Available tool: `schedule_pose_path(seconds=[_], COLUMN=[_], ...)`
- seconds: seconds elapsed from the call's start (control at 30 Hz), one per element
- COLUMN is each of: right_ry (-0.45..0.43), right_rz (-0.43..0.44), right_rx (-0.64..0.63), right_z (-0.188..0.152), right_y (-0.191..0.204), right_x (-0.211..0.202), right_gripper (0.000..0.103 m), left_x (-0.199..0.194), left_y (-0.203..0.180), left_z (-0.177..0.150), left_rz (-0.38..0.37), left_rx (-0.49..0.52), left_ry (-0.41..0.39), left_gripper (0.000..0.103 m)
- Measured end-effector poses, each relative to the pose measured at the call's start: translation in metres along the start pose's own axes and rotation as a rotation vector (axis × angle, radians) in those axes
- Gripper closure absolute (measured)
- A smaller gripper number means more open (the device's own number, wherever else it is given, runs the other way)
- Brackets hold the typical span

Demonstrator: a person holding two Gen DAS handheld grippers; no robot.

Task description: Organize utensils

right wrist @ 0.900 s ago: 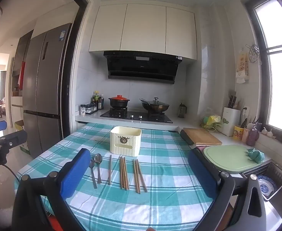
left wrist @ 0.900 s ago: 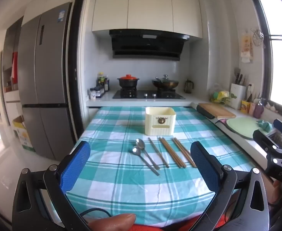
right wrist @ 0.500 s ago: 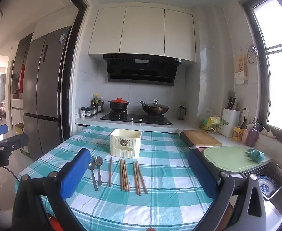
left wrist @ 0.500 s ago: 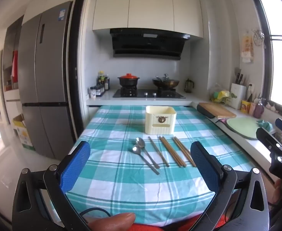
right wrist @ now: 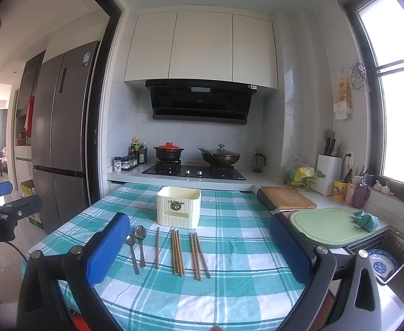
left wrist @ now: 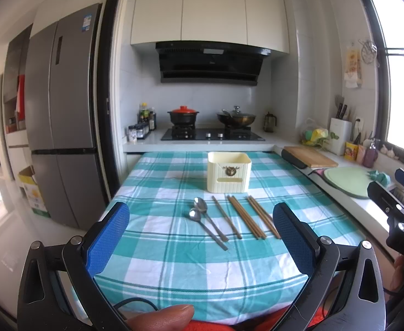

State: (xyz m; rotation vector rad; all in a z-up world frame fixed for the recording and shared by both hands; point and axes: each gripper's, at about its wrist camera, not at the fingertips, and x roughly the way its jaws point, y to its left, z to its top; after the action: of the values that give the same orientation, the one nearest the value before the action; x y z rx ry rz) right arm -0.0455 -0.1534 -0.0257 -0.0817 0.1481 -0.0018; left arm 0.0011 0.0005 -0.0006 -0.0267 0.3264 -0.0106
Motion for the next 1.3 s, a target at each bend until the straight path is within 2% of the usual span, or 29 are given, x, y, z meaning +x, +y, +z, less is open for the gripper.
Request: schedule_pose_path(seconds=[1.3], right_ry=[-0.001], right_rz=[-0.005], right_rx=[0.027], right_z=[0.0006], right_y=[-0.0098], right_x=[0.0061], right_gripper=[0.0], left_x=[0.0044], left_y=[-0.001], left_z=[-0.0026], left_rz=[0.003], left_rx=[0.011], left_ry=[-0.006], left_gripper=[0.0])
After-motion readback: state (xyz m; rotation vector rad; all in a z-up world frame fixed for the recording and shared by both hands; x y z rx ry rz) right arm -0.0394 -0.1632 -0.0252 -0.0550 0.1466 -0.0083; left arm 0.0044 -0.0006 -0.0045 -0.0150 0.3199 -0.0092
